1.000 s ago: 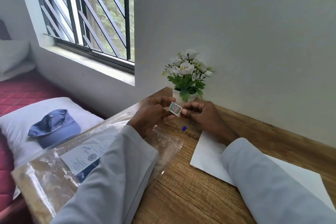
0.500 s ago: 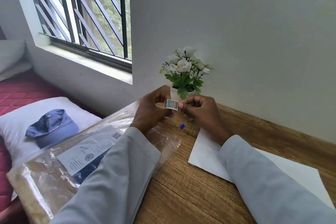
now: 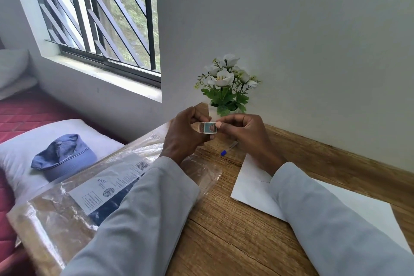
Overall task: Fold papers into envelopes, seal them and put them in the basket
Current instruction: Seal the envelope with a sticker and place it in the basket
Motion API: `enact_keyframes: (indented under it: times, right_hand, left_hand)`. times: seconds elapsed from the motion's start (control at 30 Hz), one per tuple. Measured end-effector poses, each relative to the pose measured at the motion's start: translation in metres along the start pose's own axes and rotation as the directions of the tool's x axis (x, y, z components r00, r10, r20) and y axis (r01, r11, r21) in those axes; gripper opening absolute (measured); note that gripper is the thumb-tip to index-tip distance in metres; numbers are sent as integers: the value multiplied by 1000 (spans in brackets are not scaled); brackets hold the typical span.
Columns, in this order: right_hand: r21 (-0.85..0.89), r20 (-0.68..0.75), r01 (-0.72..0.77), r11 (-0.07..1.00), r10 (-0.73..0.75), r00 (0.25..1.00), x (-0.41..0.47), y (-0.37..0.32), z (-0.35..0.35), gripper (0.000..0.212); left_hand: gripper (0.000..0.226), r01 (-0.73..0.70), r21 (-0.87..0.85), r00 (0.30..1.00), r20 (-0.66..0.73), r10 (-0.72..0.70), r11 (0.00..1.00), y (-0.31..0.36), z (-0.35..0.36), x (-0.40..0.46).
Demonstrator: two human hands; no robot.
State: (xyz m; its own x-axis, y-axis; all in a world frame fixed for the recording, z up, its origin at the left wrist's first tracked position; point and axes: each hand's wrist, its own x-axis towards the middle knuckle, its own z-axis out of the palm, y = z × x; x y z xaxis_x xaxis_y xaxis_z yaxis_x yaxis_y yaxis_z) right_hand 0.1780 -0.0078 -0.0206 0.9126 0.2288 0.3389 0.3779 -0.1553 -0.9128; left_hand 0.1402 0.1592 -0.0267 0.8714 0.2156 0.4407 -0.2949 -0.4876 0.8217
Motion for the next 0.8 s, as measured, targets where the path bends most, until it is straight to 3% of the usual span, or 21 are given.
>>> enact_keyframes:
  times: [0.37, 0.8]
  right_hand:
    - [-73, -5, 28, 997, -28, 1000, -1, -1, 2, 11]
    - [-123, 155, -45, 991, 64, 986, -3, -6, 2, 13]
  left_hand:
    - [39, -38, 52, 999, 3, 38, 998, 1, 1, 0]
    - [38, -25, 78, 999, -36, 28, 997, 2, 0, -1]
